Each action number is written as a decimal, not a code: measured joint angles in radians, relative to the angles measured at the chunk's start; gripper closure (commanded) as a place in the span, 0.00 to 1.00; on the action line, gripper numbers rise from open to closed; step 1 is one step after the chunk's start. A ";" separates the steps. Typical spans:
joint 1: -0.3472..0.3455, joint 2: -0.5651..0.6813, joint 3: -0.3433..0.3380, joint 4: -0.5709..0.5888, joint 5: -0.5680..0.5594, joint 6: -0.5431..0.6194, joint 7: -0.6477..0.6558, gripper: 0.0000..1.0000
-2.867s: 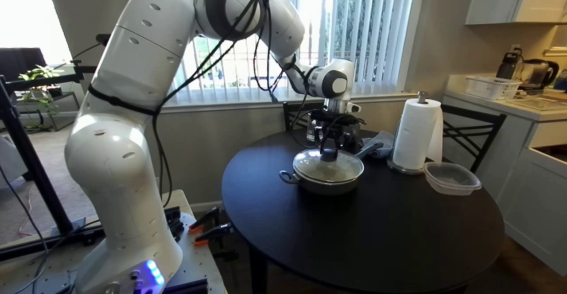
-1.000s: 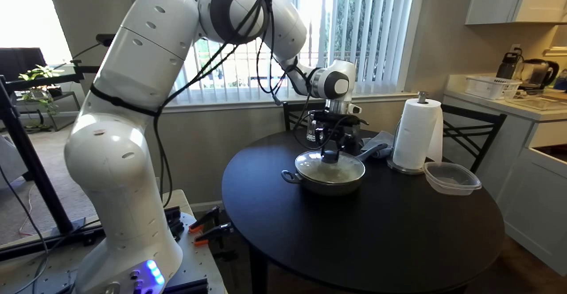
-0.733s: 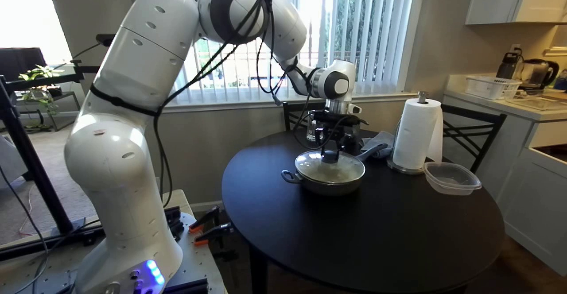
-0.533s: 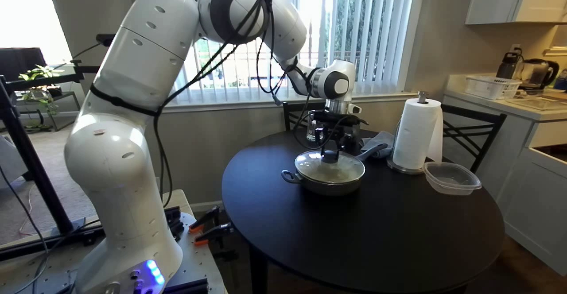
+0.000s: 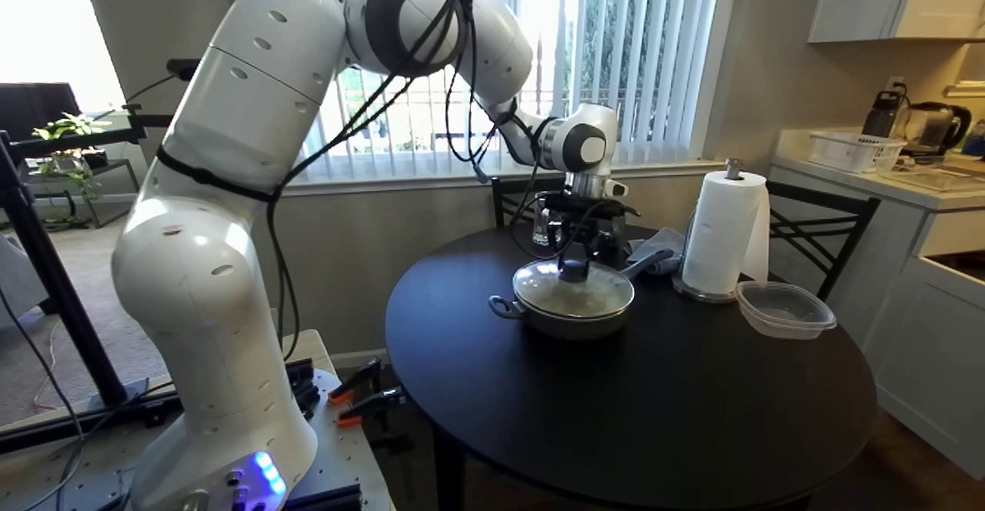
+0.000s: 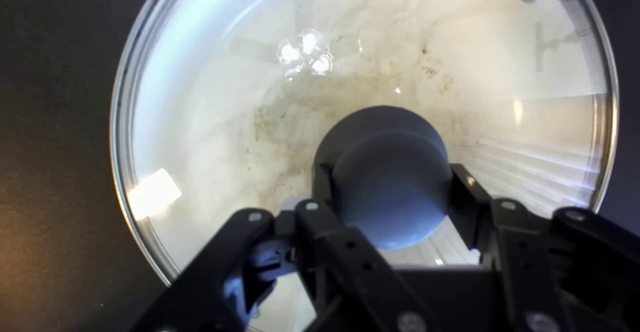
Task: Put the clear lid on top of the frying pan
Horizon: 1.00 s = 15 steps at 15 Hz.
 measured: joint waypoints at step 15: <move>0.001 -0.051 -0.040 0.009 0.009 0.000 0.087 0.00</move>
